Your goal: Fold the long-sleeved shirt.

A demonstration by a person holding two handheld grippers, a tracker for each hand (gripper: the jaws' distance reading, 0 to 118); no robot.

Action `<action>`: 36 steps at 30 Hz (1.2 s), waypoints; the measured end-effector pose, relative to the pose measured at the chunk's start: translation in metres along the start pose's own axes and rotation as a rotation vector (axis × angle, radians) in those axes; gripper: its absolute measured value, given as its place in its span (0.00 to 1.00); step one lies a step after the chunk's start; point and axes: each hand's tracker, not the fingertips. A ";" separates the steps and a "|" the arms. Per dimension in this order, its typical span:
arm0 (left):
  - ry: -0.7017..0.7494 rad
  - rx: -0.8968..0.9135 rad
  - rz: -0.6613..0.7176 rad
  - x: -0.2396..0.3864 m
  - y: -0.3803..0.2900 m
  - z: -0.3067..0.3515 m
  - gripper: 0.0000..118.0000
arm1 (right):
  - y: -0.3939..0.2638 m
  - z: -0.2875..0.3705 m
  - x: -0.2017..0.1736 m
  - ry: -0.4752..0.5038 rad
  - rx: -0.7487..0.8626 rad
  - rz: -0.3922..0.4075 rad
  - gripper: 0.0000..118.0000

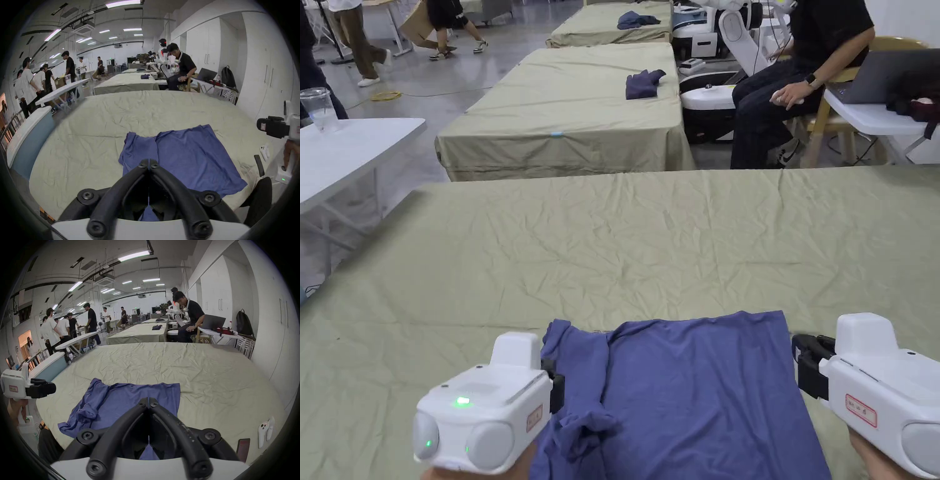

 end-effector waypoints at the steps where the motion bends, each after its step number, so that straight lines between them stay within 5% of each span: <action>1: -0.031 -0.045 0.008 -0.004 0.007 -0.008 0.00 | 0.000 -0.004 0.000 0.000 -0.006 0.000 0.01; 8: -0.068 -0.160 0.002 -0.025 0.051 -0.098 0.00 | -0.007 -0.040 0.008 0.003 -0.069 -0.016 0.01; 9: -0.085 -0.188 0.010 -0.028 0.056 -0.113 0.07 | -0.008 -0.046 0.009 0.003 -0.083 -0.014 0.01; 11: -0.061 -0.221 0.029 -0.034 0.064 -0.141 0.40 | -0.011 -0.058 0.012 -0.002 -0.105 -0.012 0.01; 12: -0.070 -0.239 0.048 -0.040 0.067 -0.159 0.45 | -0.013 -0.065 0.014 -0.001 -0.119 -0.011 0.01; 25: -0.045 -0.376 0.077 -0.059 0.063 -0.297 0.43 | -0.027 -0.143 0.031 -0.016 -0.236 -0.005 0.01; 33: -0.070 -0.392 0.122 -0.063 0.038 -0.315 0.42 | -0.036 -0.152 0.036 -0.009 -0.273 -0.023 0.01; 34: -0.072 -0.389 0.119 -0.066 0.038 -0.314 0.39 | -0.037 -0.154 0.037 -0.008 -0.275 -0.027 0.01; 36: -0.106 -0.373 0.133 -0.062 0.038 -0.310 0.18 | -0.036 -0.154 0.037 -0.007 -0.279 -0.030 0.01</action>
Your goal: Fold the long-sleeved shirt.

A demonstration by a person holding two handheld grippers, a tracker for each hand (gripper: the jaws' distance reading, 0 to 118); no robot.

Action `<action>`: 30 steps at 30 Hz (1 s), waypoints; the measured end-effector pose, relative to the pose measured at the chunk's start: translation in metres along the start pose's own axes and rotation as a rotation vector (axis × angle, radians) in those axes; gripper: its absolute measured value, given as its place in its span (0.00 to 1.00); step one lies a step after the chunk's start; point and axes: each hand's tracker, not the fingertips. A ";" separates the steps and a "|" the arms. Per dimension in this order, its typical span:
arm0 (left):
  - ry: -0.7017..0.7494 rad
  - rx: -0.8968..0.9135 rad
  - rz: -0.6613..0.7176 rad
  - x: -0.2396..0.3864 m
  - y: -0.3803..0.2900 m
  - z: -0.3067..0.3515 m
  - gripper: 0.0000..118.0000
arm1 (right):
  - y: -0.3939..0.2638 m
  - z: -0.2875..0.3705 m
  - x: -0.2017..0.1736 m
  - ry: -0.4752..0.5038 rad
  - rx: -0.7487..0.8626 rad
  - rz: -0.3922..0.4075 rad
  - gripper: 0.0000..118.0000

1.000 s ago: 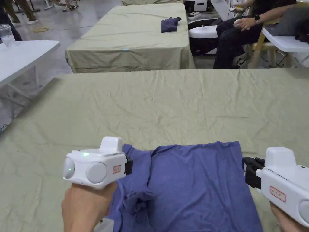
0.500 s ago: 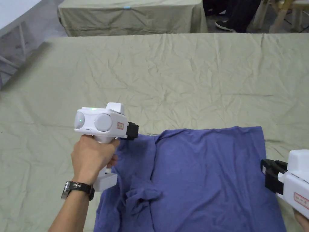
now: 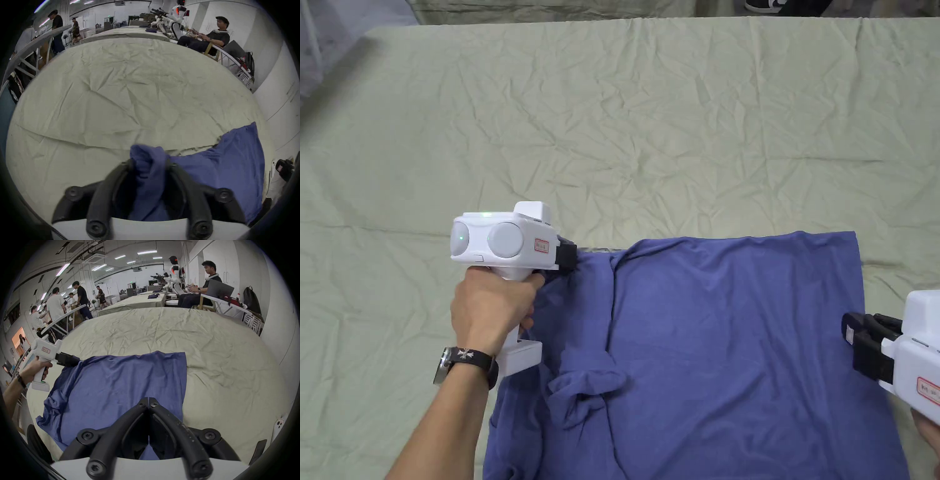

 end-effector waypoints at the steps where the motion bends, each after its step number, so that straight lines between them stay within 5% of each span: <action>1: 0.003 0.006 0.001 0.005 -0.002 0.001 0.16 | 0.001 0.001 0.000 -0.001 -0.001 -0.003 0.01; 7: 0.039 -0.002 -0.011 0.004 -0.001 -0.003 0.15 | 0.038 -0.007 0.014 0.026 -0.024 -0.001 0.05; 10: 0.040 -0.005 -0.012 0.003 -0.001 -0.005 0.15 | 0.076 -0.034 0.029 -0.036 -0.076 0.037 0.55; 11: 0.040 -0.005 -0.011 0.002 -0.001 -0.005 0.15 | 0.087 -0.043 0.034 -0.055 -0.090 0.051 0.57; 15: 0.033 -0.003 0.002 -0.002 -0.003 -0.008 0.15 | 0.129 -0.093 0.049 -0.090 -0.139 0.119 0.57; 22: 0.019 -0.013 0.010 -0.005 0.000 -0.012 0.15 | 0.135 -0.177 0.075 -0.093 -0.309 0.027 0.55; 24: 0.019 -0.011 0.007 -0.006 -0.001 -0.012 0.15 | 0.123 -0.189 0.072 -0.064 -0.355 0.043 0.39; 28: 0.024 -0.011 0.004 -0.005 0.000 -0.014 0.15 | 0.116 -0.183 0.068 -0.089 -0.298 0.069 0.34; 30: 0.030 -0.010 -0.005 -0.003 0.000 -0.014 0.15 | 0.117 -0.178 0.066 -0.089 -0.290 0.086 0.19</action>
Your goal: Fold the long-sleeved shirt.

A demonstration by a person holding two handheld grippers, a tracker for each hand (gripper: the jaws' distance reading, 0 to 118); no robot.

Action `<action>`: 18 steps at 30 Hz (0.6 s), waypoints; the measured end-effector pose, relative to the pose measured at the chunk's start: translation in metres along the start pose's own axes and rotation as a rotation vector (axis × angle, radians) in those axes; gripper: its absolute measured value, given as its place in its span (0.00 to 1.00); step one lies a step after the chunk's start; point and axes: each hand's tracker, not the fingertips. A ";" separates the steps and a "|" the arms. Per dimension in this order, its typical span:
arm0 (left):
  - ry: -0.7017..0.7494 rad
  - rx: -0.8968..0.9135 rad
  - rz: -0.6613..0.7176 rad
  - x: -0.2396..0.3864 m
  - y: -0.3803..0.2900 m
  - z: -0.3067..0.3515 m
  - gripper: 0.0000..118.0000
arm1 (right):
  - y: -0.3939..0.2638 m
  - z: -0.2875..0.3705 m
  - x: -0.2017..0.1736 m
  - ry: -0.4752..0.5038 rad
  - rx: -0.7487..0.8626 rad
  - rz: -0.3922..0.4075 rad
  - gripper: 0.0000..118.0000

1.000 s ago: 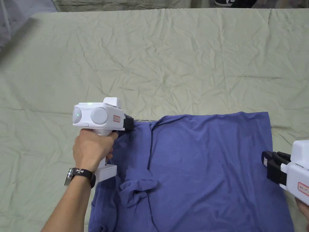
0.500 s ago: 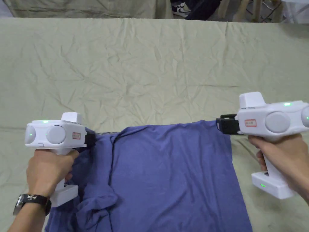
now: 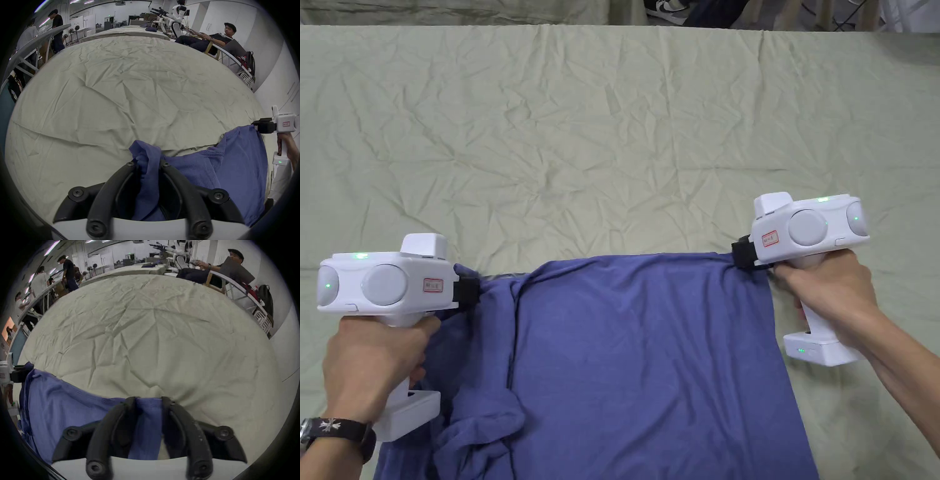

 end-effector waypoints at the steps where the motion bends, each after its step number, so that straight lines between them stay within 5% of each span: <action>1: 0.004 0.003 -0.002 0.001 0.000 0.001 0.15 | 0.001 0.004 -0.002 -0.014 0.008 0.025 0.08; 18: 0.034 0.224 -0.044 0.024 -0.032 0.127 0.13 | -0.068 0.165 -0.018 0.038 0.333 0.021 0.06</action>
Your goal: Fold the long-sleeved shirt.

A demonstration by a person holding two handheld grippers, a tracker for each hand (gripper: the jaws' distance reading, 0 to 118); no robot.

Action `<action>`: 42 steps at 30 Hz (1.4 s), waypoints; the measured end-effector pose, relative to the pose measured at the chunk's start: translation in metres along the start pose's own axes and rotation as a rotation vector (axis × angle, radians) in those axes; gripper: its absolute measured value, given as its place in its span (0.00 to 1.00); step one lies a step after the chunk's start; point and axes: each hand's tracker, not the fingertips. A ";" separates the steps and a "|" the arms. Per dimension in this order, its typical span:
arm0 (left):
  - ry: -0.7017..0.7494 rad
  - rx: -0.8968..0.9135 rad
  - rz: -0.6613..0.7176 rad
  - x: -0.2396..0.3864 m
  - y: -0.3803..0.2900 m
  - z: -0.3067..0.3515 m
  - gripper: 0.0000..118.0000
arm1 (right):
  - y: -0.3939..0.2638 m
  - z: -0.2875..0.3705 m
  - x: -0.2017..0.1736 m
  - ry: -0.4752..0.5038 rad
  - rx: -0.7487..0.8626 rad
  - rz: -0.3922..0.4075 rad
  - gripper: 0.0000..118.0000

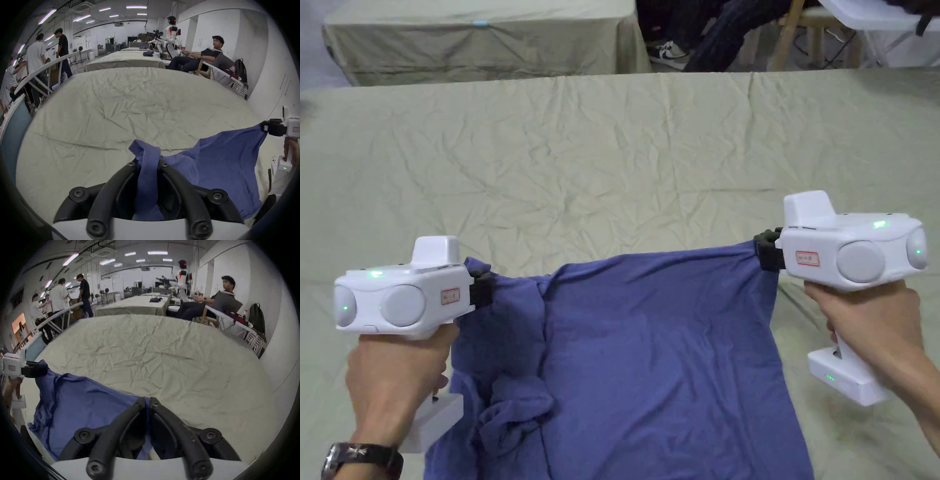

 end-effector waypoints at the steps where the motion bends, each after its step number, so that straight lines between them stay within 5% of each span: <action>1: 0.002 0.016 0.014 -0.001 -0.004 0.011 0.14 | -0.005 0.012 -0.002 0.007 0.004 0.002 0.06; 13: 0.013 0.076 0.025 -0.003 -0.093 0.117 0.13 | -0.104 0.114 -0.016 0.017 0.044 -0.001 0.06; 28: 0.005 -0.055 0.133 -0.031 -0.213 0.119 0.13 | -0.227 0.126 -0.029 0.024 -0.118 -0.116 0.06; 39: 0.038 -0.084 0.139 -0.031 -0.224 0.113 0.14 | -0.240 0.119 -0.036 -0.006 -0.164 -0.072 0.06; 42: 0.060 -0.082 0.104 -0.028 -0.224 0.115 0.30 | -0.241 0.119 -0.037 0.022 -0.199 -0.074 0.07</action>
